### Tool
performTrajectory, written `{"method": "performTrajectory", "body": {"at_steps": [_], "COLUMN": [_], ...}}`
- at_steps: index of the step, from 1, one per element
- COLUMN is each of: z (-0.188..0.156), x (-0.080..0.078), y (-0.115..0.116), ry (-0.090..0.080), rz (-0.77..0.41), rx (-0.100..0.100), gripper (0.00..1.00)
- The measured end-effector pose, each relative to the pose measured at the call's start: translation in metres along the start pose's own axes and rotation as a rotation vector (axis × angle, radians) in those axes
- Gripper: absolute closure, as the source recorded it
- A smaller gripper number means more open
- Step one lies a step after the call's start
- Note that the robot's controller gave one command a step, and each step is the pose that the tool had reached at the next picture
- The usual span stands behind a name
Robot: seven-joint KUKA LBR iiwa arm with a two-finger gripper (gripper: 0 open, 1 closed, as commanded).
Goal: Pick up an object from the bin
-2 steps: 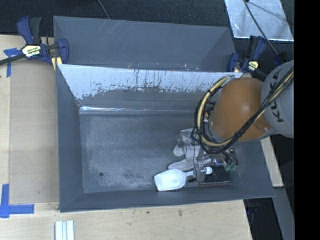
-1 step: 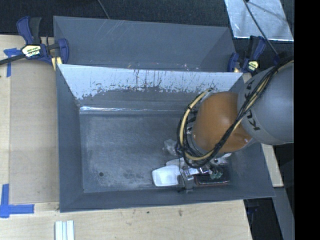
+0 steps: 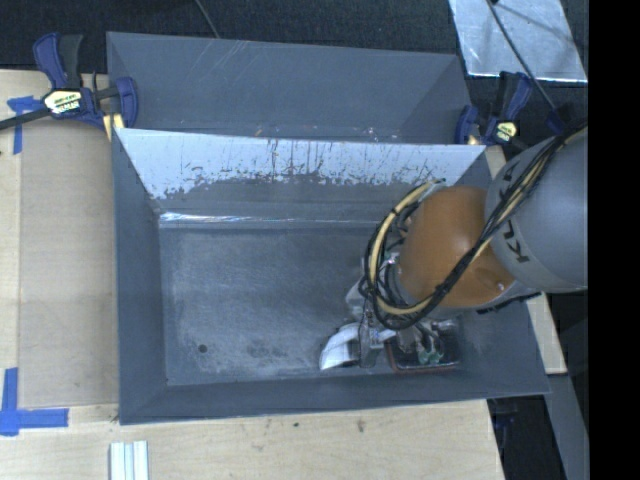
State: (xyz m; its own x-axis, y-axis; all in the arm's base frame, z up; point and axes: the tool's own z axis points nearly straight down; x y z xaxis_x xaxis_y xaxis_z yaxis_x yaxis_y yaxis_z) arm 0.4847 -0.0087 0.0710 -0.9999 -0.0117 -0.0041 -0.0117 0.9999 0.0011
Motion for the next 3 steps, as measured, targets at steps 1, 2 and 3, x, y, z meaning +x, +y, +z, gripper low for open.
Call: {"method": "performTrajectory", "body": {"at_steps": [1,2,3], "z": [0.000,-0.004,-0.022], "x": [0.000,0.001,0.003], "y": [0.000,0.000,0.000], "ry": [0.000,0.003,0.010], "rz": [0.000,-0.001,0.000], "rx": [0.000,0.000,0.000], "gripper": [1.00,1.00,1.00]}}
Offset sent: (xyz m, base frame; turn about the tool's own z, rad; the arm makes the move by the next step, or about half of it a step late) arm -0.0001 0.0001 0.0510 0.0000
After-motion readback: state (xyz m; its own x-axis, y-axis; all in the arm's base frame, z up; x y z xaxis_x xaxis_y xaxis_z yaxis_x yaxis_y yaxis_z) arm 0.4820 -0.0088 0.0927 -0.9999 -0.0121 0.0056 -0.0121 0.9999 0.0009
